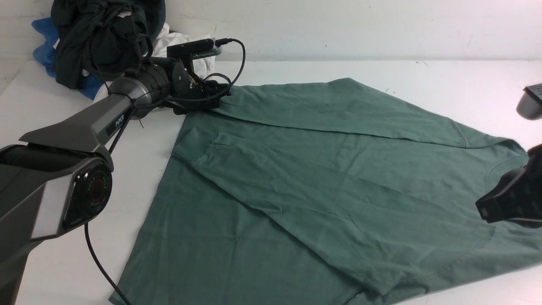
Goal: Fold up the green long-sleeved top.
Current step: Use the left arm to clamp the cuff farthest from it
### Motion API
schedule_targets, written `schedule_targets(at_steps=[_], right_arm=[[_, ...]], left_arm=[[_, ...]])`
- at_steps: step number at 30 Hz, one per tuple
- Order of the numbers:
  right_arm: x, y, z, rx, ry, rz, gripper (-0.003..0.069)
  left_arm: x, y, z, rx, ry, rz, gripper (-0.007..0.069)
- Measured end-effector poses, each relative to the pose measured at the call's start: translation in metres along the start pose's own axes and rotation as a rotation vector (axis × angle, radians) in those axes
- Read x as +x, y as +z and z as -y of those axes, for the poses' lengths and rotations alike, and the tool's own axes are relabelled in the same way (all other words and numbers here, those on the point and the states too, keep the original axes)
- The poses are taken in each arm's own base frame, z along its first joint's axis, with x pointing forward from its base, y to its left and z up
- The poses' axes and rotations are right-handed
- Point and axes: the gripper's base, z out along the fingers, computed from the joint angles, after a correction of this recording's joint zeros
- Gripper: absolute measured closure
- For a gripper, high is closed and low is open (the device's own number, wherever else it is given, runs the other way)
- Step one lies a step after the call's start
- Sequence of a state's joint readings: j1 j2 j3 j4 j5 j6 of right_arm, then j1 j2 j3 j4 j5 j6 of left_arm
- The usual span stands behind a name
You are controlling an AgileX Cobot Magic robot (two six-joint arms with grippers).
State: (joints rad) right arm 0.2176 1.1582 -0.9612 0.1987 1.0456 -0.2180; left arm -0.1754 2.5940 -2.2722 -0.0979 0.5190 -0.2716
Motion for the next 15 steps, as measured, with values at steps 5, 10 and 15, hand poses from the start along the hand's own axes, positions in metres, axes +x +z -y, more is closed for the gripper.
schedule_targets(at_steps=[5,10,15], right_arm=[[0.0,0.0,0.0,0.0,0.0,0.0,0.0674],[0.0001,0.0,0.0002,0.003,-0.002,-0.001,0.0674],[0.0001,0.0,0.0003,0.003,-0.004,-0.001,0.0674]], left_arm=[[0.0002,0.0007,-0.0016,-0.005,0.014,0.0,0.0464],[0.0019,0.002,-0.0017,-0.006,0.075,-0.007,0.0603],[0.001,-0.0022,-0.0009,-0.01,0.152,-0.03,0.062]])
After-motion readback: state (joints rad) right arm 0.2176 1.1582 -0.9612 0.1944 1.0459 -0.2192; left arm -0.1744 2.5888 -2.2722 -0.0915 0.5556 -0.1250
